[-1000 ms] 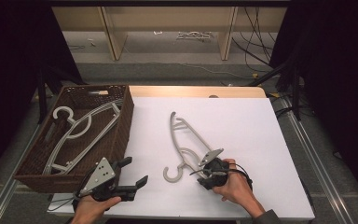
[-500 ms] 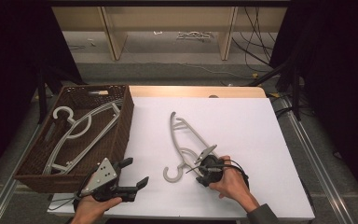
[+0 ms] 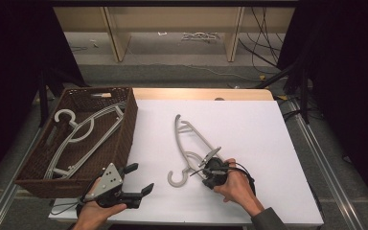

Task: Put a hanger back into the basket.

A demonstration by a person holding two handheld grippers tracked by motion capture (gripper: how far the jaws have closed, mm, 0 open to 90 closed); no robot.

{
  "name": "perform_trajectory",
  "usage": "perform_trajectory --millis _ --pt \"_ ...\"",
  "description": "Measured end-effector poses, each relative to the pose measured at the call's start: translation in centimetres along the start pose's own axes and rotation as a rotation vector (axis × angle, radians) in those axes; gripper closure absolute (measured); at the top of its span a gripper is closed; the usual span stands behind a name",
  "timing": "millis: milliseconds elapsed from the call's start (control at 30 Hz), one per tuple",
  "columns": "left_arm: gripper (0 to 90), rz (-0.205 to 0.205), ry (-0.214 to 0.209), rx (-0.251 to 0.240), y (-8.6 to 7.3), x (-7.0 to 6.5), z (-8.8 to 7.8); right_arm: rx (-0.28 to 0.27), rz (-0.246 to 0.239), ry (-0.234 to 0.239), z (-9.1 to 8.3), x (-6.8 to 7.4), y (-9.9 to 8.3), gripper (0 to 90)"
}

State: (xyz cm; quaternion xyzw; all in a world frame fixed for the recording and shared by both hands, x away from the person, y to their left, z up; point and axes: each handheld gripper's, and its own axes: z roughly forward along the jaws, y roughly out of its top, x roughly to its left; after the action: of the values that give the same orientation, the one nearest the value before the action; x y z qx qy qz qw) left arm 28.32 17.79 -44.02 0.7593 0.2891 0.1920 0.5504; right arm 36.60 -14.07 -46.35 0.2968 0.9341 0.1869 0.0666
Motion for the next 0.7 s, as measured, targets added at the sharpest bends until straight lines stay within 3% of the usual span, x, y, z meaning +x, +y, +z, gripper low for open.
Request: perform_trajectory --millis 267,433,567,700 --pt "17.6 0.010 -0.001 0.006 0.0 0.1 -0.1 0.008 -0.019 -0.007 -0.1 0.1 0.1 80.9" --pt "18.3 0.005 0.007 0.017 0.0 0.0 -0.2 0.024 -0.075 -0.016 -0.4 0.1 -0.1 81.6" --pt "19.0 0.036 0.002 0.023 0.0 -0.1 -0.1 0.021 -0.147 -0.022 -0.9 -0.1 -0.4 81.8" --pt "19.8 0.045 -0.001 0.035 0.0 -0.2 0.0 0.020 -0.190 -0.020 -1.6 -0.1 -0.6 81.9"
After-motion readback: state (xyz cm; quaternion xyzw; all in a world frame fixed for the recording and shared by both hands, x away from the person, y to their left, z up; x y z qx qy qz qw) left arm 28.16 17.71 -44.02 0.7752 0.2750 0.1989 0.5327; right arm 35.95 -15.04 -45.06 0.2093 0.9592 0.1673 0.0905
